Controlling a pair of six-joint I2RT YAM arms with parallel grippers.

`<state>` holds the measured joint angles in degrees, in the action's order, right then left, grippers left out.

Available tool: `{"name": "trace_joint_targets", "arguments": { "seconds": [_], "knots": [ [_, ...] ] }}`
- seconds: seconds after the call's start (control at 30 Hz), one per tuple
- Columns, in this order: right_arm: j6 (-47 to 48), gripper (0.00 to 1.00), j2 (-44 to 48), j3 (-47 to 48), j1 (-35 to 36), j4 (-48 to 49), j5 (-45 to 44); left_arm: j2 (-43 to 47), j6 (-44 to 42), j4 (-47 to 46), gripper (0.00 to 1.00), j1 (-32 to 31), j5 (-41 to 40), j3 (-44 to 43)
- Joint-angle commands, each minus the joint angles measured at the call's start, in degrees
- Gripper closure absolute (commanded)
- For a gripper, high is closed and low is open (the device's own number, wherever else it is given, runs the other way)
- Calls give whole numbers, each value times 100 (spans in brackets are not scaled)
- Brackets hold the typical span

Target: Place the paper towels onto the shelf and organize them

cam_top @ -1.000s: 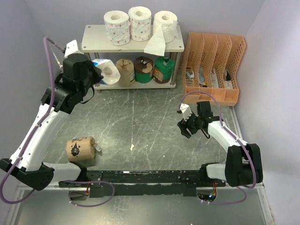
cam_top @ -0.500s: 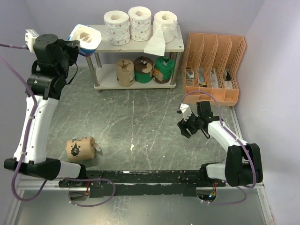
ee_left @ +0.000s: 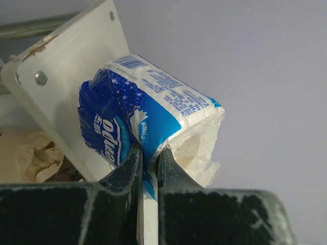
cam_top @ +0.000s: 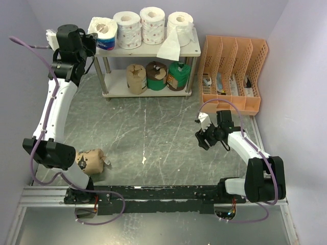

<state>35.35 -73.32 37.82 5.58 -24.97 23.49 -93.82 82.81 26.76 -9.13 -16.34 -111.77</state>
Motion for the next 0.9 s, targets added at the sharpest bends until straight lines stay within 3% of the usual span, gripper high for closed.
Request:
{"name": "trace_joint_targets", "arguments": {
  "seconds": [0.0,0.27,0.43,0.5,0.6,0.63,0.67,0.7,0.83,0.87],
  "knots": [
    [-12,36,-103,82,-154,-98,141,-286,383,-490,93,183,-20,-617],
    [-11,36,-190,94,-233,-90,99,-646,519,-602,93,280,-89,-709],
    [21,24,-179,78,-238,-102,147,-808,547,-734,91,280,99,-727],
    [-1,19,-117,55,-242,-57,105,-796,532,-883,76,280,169,-678],
    [18,14,-48,15,-244,-11,60,-741,344,-1033,44,280,192,-695],
    [17,12,-40,23,-242,-30,89,-690,281,-1111,31,280,180,-635],
    [8,10,-23,62,-242,-63,125,-631,227,-1168,8,280,165,-589],
    [0,9,9,70,-246,-79,162,-567,179,-1177,0,280,147,-564],
    [19,6,119,22,-242,-26,179,-260,-59,-1182,1,280,21,-462],
    [9,1,124,61,-248,-82,220,-109,-138,-1192,1,280,-3,-418]
  ]
}}
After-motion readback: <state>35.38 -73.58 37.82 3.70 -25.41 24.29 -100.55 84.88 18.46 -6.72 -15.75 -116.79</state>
